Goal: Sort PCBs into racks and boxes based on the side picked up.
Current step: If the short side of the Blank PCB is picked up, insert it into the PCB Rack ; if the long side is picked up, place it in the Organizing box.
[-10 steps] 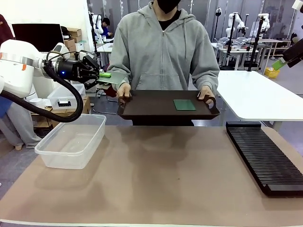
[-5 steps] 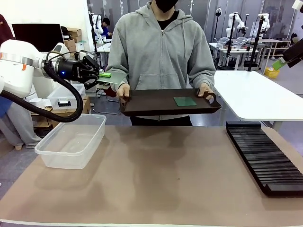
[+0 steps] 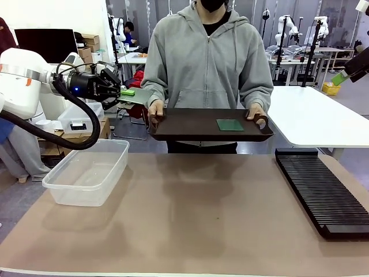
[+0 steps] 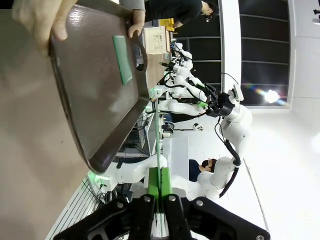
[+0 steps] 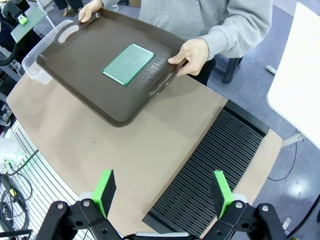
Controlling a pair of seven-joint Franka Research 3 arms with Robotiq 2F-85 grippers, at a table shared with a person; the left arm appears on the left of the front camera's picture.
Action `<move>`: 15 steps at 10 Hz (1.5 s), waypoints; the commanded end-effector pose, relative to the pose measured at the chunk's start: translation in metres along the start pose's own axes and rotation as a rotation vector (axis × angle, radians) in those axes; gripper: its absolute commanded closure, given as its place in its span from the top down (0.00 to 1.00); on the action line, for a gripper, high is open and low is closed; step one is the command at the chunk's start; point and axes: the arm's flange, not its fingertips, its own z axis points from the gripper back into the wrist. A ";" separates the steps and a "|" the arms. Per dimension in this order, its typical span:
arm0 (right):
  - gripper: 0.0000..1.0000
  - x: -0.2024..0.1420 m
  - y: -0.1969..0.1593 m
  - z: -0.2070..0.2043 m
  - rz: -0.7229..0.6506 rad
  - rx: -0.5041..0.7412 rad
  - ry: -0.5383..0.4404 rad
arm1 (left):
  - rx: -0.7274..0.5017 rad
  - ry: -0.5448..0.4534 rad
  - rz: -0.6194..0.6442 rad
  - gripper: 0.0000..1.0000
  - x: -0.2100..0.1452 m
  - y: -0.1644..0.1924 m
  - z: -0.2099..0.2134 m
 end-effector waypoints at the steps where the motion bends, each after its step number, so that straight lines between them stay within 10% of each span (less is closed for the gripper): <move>1: 1.00 0.000 0.000 -0.001 -0.001 0.001 0.001 | 0.070 -0.012 0.016 0.02 -0.009 -0.011 0.014; 8: 1.00 0.000 0.000 -0.001 -0.001 0.001 0.001 | 0.712 -0.071 0.143 0.02 -0.044 0.015 0.045; 15: 1.00 0.000 0.000 -0.001 -0.001 0.001 0.001 | 0.976 -0.131 0.103 0.02 -0.036 0.106 0.070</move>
